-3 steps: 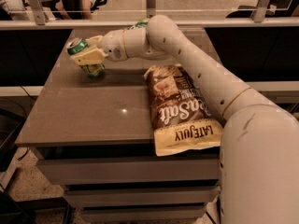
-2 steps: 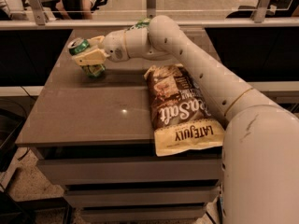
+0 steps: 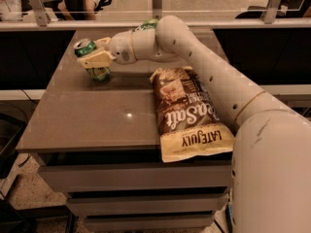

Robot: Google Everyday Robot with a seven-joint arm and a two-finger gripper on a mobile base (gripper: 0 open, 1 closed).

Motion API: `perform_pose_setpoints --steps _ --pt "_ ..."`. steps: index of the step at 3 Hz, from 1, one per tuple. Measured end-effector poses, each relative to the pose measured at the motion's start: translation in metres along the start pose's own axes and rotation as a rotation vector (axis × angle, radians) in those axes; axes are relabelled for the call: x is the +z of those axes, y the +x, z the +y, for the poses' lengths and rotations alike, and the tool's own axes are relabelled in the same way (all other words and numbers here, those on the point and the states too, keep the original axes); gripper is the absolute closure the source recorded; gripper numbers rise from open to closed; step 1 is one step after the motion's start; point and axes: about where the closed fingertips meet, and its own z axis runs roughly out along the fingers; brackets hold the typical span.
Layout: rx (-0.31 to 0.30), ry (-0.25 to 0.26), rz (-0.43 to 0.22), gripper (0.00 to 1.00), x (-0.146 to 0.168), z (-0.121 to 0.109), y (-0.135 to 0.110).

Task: Place green can upright

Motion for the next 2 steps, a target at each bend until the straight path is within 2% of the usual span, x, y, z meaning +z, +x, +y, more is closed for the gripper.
perform_pose_setpoints --steps 1,2 --pt "0.000 0.000 0.000 0.13 0.000 0.000 0.000" --pt "0.011 0.018 0.025 0.00 -0.015 -0.001 0.007"
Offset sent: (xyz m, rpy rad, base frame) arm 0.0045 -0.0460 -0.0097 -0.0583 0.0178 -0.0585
